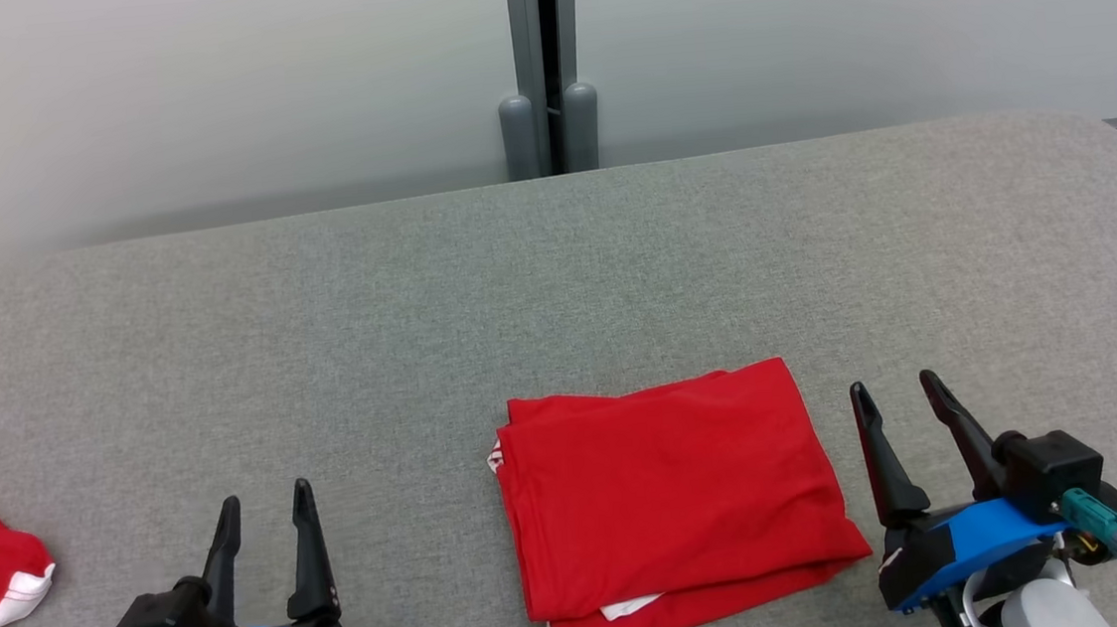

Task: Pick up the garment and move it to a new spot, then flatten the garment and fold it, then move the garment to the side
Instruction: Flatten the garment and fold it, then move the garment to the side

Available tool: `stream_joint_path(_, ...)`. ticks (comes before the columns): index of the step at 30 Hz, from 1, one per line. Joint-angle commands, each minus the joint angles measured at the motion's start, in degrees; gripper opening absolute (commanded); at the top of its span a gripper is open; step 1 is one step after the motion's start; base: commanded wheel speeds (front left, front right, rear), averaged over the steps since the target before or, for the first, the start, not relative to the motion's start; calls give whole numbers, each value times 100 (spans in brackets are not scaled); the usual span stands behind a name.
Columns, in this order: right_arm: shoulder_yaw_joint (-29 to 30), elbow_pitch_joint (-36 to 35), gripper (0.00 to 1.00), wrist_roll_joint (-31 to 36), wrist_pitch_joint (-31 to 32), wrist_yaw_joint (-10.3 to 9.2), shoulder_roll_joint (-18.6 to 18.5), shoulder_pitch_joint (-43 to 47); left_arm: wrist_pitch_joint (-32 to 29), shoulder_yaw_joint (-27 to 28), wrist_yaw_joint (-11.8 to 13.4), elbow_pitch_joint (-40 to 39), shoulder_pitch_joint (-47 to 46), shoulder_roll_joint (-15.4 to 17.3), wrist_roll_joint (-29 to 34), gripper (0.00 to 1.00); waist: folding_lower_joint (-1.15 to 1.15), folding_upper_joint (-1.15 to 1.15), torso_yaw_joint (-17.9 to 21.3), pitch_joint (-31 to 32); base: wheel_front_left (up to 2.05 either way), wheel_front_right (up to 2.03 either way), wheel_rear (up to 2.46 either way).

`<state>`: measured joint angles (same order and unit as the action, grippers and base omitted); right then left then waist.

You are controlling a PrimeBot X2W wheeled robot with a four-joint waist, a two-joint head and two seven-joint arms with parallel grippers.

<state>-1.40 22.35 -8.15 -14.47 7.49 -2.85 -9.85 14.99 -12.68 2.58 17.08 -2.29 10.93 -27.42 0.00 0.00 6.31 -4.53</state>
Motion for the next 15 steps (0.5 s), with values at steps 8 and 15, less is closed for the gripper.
stream_joint_path(8, -1, 92, 100, 118, -63, 1, -8, -3, 27, 178, -115, 27, 136, -112, 209, 100, 0, 0, -46, 43, 0, 0, 0)
stream_joint_path(15, -29, 137, 100, 139, -74, 1, -8, -2, 28, 240, -213, 44, 200, -190, 321, 100, 0, 0, -51, 92, 0, 0, 0)
